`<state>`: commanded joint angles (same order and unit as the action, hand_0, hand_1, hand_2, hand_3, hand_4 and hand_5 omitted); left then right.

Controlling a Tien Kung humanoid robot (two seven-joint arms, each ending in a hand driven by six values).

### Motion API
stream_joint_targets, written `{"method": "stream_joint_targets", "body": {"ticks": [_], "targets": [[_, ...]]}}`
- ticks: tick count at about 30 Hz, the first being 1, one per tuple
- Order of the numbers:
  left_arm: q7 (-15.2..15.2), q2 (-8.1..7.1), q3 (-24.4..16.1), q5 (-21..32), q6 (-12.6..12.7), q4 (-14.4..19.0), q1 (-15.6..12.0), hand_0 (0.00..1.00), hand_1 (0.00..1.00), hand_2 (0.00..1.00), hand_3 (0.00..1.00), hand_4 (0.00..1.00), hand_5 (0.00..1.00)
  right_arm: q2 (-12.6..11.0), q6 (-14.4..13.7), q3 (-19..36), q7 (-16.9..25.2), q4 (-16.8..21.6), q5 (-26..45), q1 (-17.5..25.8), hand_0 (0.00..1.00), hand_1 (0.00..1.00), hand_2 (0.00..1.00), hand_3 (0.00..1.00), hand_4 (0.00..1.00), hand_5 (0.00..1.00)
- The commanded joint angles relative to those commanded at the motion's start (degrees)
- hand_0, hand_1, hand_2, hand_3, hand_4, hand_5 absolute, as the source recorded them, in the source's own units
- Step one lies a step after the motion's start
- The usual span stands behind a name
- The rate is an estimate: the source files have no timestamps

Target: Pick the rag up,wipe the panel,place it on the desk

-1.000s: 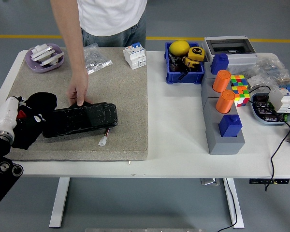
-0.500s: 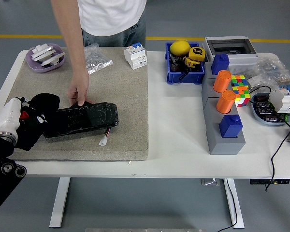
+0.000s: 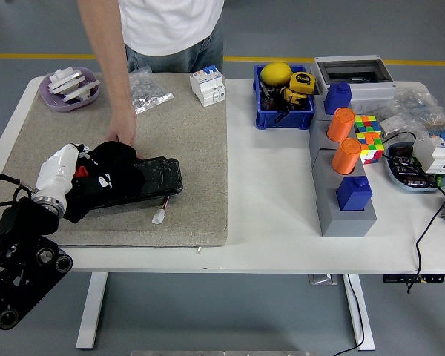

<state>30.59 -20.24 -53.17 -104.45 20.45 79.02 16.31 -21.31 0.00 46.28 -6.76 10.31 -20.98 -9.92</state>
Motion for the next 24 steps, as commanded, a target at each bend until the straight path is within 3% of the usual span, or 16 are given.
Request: {"method": "stream_joint_targets", "body": {"ticks": [11,24], "targets": [[0.17,3.01,7.84,1.77,-0.01,0.18,4.52,0.176,0.099,0.459,0.421,0.174,0.002,-0.04,0.04,-0.41,-0.06,0.00,0.17,-0.06,0.714,0.260,0.630,0.632,0.998,0.593],[0.42,4.38,12.57,2.64,-0.05,1.36,6.73,0.177,0.102,0.459,0.421,0.175,0.002,-0.13,0.08,-1.23,-0.08,0.00,0.80,-0.17,0.714,0.260,0.630,0.633,0.998,0.593]]}}
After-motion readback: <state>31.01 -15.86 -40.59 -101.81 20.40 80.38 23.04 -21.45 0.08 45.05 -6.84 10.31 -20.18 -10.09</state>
